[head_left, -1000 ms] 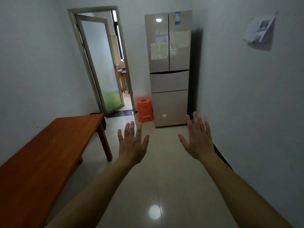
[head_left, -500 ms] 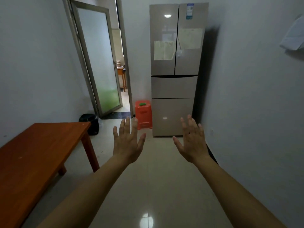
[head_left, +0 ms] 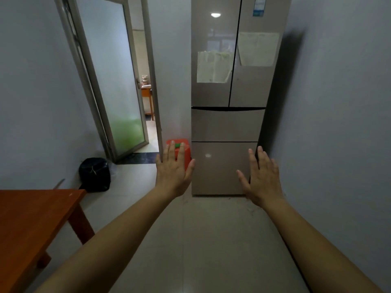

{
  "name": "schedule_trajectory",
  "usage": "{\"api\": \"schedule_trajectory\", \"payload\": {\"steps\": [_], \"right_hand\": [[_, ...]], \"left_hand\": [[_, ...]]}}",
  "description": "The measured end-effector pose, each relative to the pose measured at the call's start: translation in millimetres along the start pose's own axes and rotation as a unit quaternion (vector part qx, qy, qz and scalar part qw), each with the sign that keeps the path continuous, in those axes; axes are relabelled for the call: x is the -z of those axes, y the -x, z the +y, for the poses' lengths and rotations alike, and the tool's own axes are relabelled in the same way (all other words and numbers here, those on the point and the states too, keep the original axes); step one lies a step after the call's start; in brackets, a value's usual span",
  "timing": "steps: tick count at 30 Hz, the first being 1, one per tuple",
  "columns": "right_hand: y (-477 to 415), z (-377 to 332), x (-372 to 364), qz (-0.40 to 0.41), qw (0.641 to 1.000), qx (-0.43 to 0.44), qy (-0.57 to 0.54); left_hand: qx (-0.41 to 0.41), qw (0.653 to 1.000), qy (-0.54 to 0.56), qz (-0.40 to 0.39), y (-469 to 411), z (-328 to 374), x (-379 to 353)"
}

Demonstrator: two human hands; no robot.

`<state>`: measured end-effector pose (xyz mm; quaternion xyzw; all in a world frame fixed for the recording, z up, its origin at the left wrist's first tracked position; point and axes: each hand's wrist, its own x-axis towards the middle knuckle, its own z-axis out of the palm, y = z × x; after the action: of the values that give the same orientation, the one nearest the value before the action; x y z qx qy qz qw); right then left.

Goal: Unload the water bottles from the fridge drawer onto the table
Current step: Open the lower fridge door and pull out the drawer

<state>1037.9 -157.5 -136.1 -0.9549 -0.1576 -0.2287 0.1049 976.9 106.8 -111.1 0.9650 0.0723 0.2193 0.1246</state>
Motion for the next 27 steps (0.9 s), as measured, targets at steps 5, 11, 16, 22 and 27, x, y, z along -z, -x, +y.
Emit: {"api": "schedule_trajectory", "payload": {"steps": [5, 11, 16, 22, 27], "right_hand": [[-99.2, 42.0, -73.1, -0.003, 1.0, -0.012, -0.007], [-247.2, 93.6, -169.9, -0.03, 0.999, -0.011, -0.03], [-384.3, 119.2, -217.4, -0.056, 0.997, 0.026, -0.046], [-494.9, 117.6, -287.2, -0.101, 0.992, 0.056, -0.046], [-571.5, 112.1, -356.9, -0.12, 0.991, 0.057, -0.03]], "left_hand": [[-0.005, 1.0, -0.009, -0.024, -107.5, -6.3, -73.4], [0.021, 0.998, 0.0, -0.052, -262.8, -4.4, -166.7], [0.037, 0.996, 0.001, -0.076, -384.2, -8.1, -212.8], [0.071, 0.994, 0.034, -0.08, -486.6, -38.9, -266.2], [0.108, 0.986, 0.081, -0.096, -575.9, -75.8, -333.6]]}}
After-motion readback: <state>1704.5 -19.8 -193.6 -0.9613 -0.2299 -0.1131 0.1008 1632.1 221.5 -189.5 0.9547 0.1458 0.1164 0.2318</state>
